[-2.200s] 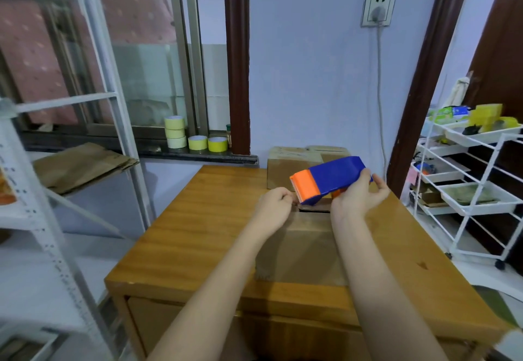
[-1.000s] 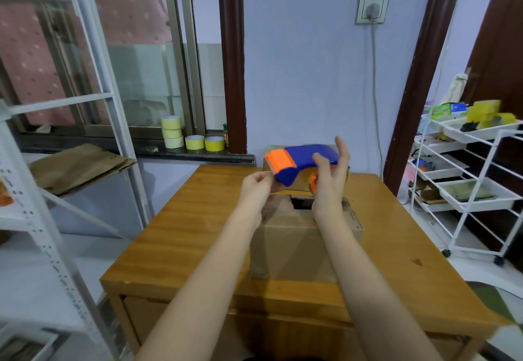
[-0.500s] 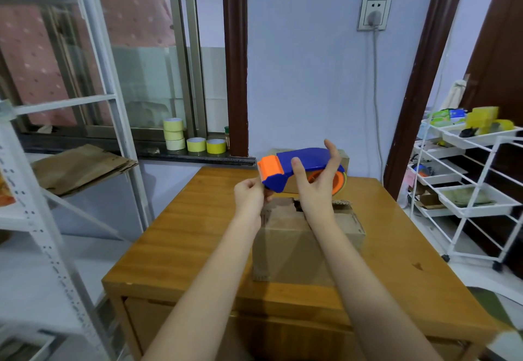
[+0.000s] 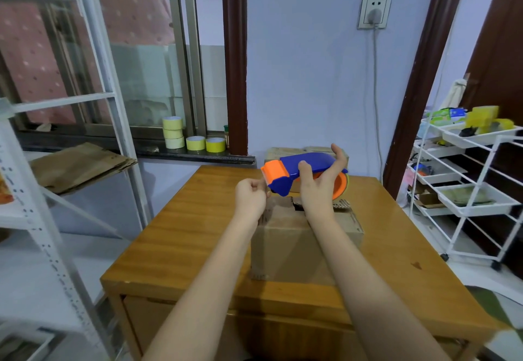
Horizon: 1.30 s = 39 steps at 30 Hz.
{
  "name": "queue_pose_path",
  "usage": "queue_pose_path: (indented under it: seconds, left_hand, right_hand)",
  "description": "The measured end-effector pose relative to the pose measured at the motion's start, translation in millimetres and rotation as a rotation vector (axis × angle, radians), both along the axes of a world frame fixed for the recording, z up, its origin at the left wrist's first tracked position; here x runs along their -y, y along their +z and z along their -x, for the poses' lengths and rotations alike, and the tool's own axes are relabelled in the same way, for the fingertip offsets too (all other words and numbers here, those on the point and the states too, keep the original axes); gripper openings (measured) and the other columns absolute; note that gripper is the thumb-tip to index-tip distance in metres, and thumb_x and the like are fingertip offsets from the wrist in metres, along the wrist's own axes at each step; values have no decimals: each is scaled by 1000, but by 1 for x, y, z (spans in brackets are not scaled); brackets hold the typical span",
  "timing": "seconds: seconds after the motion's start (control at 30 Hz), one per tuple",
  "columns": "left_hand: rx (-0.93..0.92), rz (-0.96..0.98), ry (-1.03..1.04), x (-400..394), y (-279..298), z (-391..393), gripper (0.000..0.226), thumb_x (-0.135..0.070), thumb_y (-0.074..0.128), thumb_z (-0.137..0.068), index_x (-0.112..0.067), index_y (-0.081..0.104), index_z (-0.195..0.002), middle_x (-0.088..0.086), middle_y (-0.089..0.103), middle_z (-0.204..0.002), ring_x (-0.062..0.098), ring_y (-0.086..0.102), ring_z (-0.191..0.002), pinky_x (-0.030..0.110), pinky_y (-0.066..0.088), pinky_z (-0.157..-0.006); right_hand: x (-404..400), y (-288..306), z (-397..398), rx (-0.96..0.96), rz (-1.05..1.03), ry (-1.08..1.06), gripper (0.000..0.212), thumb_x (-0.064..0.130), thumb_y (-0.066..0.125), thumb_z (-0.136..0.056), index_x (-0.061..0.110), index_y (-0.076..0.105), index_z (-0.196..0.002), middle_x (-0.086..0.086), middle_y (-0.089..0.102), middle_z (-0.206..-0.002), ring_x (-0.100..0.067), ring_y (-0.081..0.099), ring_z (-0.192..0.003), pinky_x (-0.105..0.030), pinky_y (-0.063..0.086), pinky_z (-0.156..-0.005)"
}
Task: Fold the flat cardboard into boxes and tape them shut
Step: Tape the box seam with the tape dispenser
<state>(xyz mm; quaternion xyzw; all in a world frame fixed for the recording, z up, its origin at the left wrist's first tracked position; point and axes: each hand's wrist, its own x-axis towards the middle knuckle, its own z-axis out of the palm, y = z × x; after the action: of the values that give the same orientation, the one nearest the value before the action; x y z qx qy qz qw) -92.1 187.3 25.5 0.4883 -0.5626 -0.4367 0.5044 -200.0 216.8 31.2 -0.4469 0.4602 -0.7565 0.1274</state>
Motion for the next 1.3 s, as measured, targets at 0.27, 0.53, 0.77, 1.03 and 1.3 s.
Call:
queue_pose_path:
  seconds: [0.27, 0.53, 0.77, 1.03, 1.3]
  left_hand:
    - [26, 13, 6, 9, -2, -32, 33, -21, 48, -100, -10, 51, -69, 0, 44, -57, 14, 40, -50, 24, 35, -49]
    - [-66, -38, -8, 6, -7, -42, 22, -21, 48, -100, -3, 56, -90, 5, 49, -63, 7, 53, -40, 24, 52, -44]
    - [-239, -126, 15, 5, -15, -33, 22, -21, 49, -100, -1, 56, -95, 9, 57, -67, 13, 56, -50, 19, 48, -39]
    - [21, -31, 34, 15, -32, -33, 28, -26, 45, -101, -4, 52, -85, 8, 55, -64, 13, 51, -49, 17, 41, -36]
    - [7, -67, -28, 19, -27, -41, 26, -25, 44, -102, -2, 53, -91, 11, 58, -76, 13, 57, -53, 18, 45, -38]
  right_hand:
    - [-2, -1, -5, -37, -49, 34, 72, 6, 60, -90, 20, 15, -145, 12, 47, -98, 1, 55, -80, -10, 48, -71]
    - [-6, 1, -8, -58, -62, 4, 82, 3, 66, -86, 15, 13, -147, 19, 40, -96, 12, 54, -79, -4, 45, -70]
    - [-1, -1, -9, -137, -108, 13, 103, 22, 78, -74, 32, 6, -146, -4, 50, -118, -10, 58, -102, -11, 49, -80]
    - [-8, -10, -4, -194, -171, -15, 90, 11, 74, -81, 19, 10, -145, 10, 47, -108, 2, 55, -95, -3, 44, -69]
    - [-16, -7, -11, -226, -177, -49, 91, 10, 74, -79, 20, 11, -144, 17, 43, -107, -10, 57, -95, -10, 50, -74]
